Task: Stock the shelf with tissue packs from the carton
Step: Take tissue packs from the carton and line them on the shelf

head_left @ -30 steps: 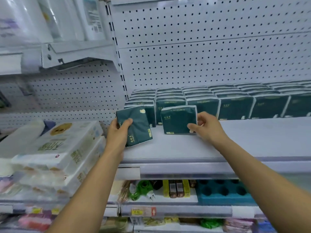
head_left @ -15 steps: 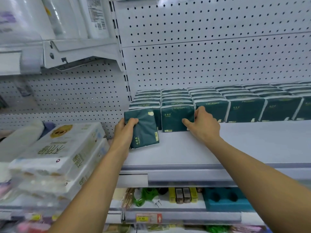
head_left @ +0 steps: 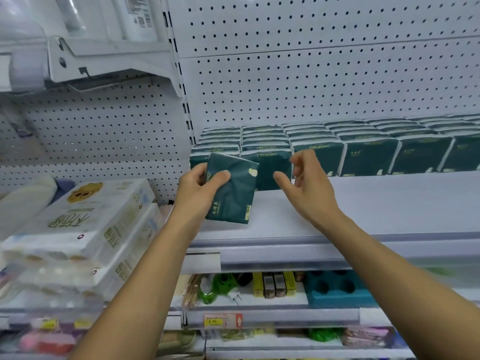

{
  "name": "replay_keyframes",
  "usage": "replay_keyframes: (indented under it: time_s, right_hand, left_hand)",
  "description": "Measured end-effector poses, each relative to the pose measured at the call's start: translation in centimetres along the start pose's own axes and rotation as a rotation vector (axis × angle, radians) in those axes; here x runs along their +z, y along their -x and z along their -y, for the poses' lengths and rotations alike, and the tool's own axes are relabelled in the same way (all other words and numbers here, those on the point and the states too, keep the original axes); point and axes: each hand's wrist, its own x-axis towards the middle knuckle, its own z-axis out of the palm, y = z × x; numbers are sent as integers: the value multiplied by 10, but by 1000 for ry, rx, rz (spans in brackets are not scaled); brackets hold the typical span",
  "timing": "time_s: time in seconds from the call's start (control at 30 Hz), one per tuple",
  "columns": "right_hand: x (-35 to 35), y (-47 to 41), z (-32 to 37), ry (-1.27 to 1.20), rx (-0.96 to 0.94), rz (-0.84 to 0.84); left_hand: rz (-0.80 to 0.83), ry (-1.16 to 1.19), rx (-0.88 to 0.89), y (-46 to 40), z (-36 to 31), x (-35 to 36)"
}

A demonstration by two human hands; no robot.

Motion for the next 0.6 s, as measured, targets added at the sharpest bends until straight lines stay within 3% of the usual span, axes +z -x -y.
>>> replay_keyframes:
  time_s: [0.1, 0.2, 0.37, 0.47, 0.6]
  right_hand:
    - [-15, 11, 11, -280, -71, 297]
    - [-34, 12, 9, -325, -129, 479]
    - [-69, 9, -30, -398, 56, 334]
    - [-82, 5, -62, -308, 181, 251]
    - [-92, -8, -91, -133, 314, 160]
  left_hand:
    - [173, -135, 90, 8, -9, 16]
    - [298, -394, 192, 12, -18, 36]
    - [376, -696, 458, 12, -11, 69]
    - [401, -968, 674, 9, 5, 84]
    - [137, -1165, 829, -19, 14, 87]
